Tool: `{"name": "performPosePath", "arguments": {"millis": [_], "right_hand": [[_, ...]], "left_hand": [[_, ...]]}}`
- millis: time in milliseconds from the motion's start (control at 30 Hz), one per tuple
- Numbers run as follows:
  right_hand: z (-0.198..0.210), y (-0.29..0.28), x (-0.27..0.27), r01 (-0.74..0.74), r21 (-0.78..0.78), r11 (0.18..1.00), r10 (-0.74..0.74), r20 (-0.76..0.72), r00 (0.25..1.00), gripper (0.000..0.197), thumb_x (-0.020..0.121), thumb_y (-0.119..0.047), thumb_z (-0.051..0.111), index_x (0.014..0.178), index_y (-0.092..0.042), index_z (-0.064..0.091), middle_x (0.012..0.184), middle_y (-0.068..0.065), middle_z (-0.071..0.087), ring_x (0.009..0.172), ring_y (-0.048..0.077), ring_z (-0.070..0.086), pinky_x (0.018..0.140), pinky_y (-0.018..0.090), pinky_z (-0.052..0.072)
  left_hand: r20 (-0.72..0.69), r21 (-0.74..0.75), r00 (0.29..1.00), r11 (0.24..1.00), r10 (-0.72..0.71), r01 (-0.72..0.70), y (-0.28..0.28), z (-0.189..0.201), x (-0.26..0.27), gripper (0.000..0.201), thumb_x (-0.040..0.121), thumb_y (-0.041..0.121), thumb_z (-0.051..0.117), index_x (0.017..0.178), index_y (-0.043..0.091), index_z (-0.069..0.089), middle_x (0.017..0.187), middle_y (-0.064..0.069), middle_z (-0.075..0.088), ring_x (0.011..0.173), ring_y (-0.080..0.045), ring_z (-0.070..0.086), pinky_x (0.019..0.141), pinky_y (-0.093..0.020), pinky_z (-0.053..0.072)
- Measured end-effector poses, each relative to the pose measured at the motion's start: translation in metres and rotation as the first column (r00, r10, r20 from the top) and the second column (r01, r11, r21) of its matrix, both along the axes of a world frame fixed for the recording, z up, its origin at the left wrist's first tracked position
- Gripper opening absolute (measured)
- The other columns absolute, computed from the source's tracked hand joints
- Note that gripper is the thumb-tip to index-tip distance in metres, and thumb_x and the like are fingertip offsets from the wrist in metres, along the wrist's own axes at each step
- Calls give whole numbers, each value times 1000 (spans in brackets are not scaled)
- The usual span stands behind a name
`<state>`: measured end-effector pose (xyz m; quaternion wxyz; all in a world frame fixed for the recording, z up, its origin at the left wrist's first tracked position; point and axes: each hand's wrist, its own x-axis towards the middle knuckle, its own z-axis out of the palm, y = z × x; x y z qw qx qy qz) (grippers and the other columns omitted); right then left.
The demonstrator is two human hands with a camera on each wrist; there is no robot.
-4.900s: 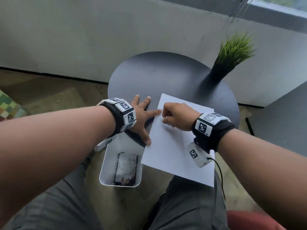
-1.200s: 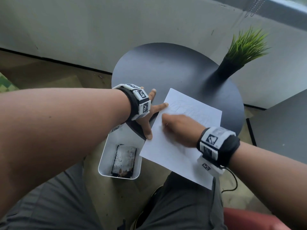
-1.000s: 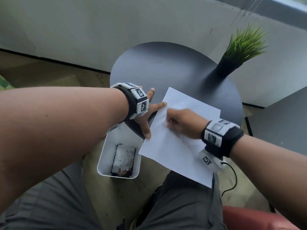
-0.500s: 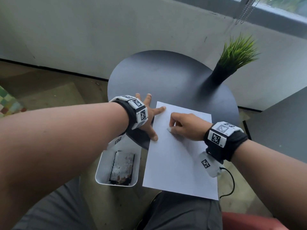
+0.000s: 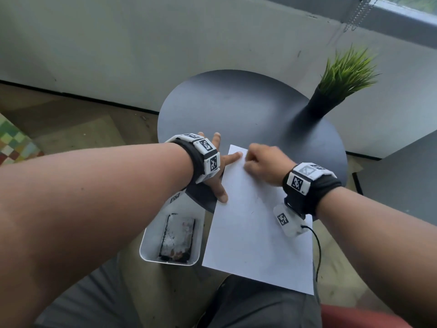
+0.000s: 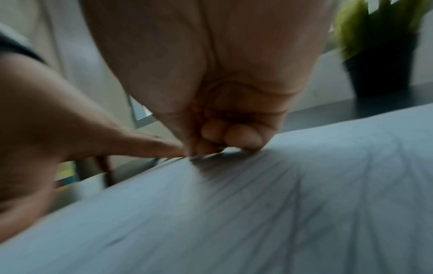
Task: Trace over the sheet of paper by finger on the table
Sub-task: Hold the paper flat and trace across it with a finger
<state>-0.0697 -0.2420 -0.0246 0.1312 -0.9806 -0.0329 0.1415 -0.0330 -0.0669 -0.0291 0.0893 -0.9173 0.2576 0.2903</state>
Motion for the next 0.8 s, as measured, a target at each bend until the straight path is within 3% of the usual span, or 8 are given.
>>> {"name": "performPosePath", "arguments": {"millis": [67,167,233,400,567,600,733,800], "right_hand": [[-6,-5,3,150,-22,988,-148,66,987,12,90,-27,51,96,-17,53,98,11,65,88,32,59,73,35,49],[-13,27,-21,-157,22,987,156,31,987,21,91,-24,49,111,-19,54,102,11,64,87,34,60,75,38,50],[-9,32,-31,-247,78,966,249,-17,968,18,90,-21,53,107,-16,57,100,8,66,88,31,61,74,34,46],[-7,-4,-1,160,8,987,-160,64,985,12,89,-28,55,94,-17,58,98,6,66,93,28,59,74,31,44],[-6,23,-23,-164,81,983,166,-6,986,12,89,-25,55,98,-18,60,98,5,67,88,26,61,74,32,46],[-2,18,-16,-137,45,990,138,-15,990,14,88,-25,57,98,-17,62,99,4,68,89,25,61,73,30,44],[-6,-8,13,214,-38,976,-212,49,976,13,87,-30,54,91,-18,58,100,8,66,92,30,59,76,32,48],[-11,4,4,167,-20,986,-165,73,984,12,88,-30,51,91,-18,54,97,9,66,89,33,60,76,36,49]], "left_hand": [[-11,14,1000,1000,7,-7,1,0,0,138,38,94,69,140,68,-21,164,-10,-29,146,-59,-13,112,-74,11],[-12,-6,999,999,-53,53,2,1,1,140,40,91,71,145,64,-17,165,-2,-27,147,-56,-16,109,-79,11],[3,-18,990,990,-139,139,1,4,0,138,53,85,75,155,51,-11,166,3,-26,150,-48,-19,107,-80,13],[9,-37,976,976,-216,216,0,8,-3,134,67,78,73,161,30,-10,167,8,-21,154,-33,-18,114,-69,15],[-17,-84,982,979,-190,188,4,2,-1,135,64,77,76,159,36,-11,166,14,-22,154,-29,-18,115,-68,13],[-19,-82,981,979,-191,189,4,3,-1,135,65,77,75,160,35,-12,166,14,-22,154,-29,-18,115,-68,13],[-28,-68,982,981,-186,184,3,5,-1,133,67,77,74,160,34,-11,166,13,-22,153,-35,-19,113,-72,12],[-37,-64,983,982,-181,178,2,4,0,133,66,76,75,159,37,-12,166,14,-22,153,-36,-20,112,-74,12]]}}
